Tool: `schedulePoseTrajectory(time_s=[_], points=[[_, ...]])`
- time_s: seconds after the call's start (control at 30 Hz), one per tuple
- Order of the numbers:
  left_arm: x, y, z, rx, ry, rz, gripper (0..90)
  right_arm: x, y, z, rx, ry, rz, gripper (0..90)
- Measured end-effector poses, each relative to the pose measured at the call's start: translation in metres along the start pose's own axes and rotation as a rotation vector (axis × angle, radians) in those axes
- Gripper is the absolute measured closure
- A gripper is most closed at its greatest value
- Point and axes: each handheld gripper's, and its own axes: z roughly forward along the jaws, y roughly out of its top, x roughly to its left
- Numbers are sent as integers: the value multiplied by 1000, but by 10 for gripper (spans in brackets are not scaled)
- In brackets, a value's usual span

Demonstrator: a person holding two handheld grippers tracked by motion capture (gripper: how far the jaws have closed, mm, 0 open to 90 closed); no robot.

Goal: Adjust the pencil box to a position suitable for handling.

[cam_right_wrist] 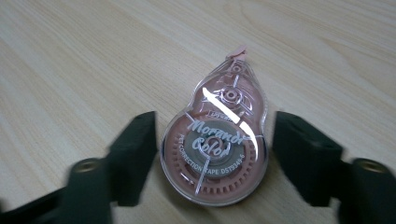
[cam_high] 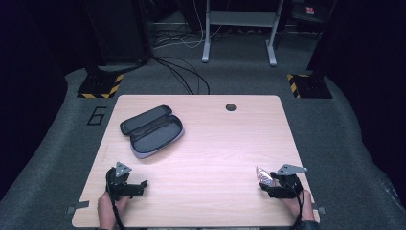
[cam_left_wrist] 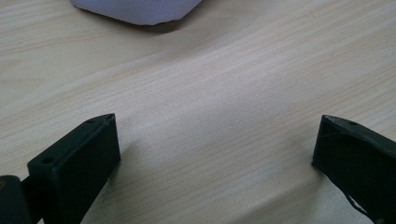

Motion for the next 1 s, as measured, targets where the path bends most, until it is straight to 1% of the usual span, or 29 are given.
schedulePoseTrajectory(time_s=[0.03,0.1,0.13,0.17,0.2,0.23,0.27,0.37,0.4,0.43,0.47,0.53,0.6,0.63,0.67,0.7,0.73,0.8,0.83,0.9,0.93,0.97,1.0], points=[[0,0,0,1,0,1,4,1,0,-5,-19,-10,7,172],[0,0,0,2,0,2,4,3,-1,-10,-31,-20,22,139],[0,0,0,2,0,2,4,5,-2,-14,-39,-35,39,122],[0,0,0,1,0,1,4,5,-3,-17,-52,-37,44,95],[0,0,0,1,0,1,4,5,-3,-17,-52,-37,44,95],[0,0,0,1,0,1,4,6,-10,-24,-71,-62,62,53],[0,0,0,1,-1,2,4,6,-14,-28,-88,-72,75,45],[0,0,0,2,-1,2,4,3,-28,-39,-115,-140,140,36],[0,0,0,2,-1,2,4,2,-32,-42,-112,-163,159,32],[0,0,0,2,-1,2,4,2,-32,-42,-112,-163,159,32],[0,0,0,2,-1,3,4,-2,-38,-45,-100,-204,192,38],[0,0,0,3,-3,3,4,-5,-43,-45,-91,-228,223,39],[0,0,0,3,-2,3,4,-6,-45,-44,-82,-236,227,42],[1,1,-1,17,-2,0,3,-7,-47,-41,-61,-243,223,44],[0,0,1,-7,7,-12,3,-7,-47,-40,-55,-245,226,44],[-1,1,1,-7,12,-16,3,-8,-47,-37,-59,-246,221,44],[-1,1,1,-1,12,-18,3,-7,-46,-36,-35,-250,218,43],[0,1,1,1,15,-15,3,-7,-46,-35,-41,-254,209,47],[1,5,1,26,9,-13,5,-7,-45,-34,-31,-252,209,47],[4,8,2,36,23,-44,13,-7,-46,-35,-36,-260,216,59],[7,11,1,24,19,-67,13,-8,-46,-35,-52,-261,229,61],[11,14,-1,0,10,-91,13,-8,-47,-35,-54,-261,222,62],[11,14,-1,0,10,-91,13,-8,-47,-35,-54,-261,222,62]])
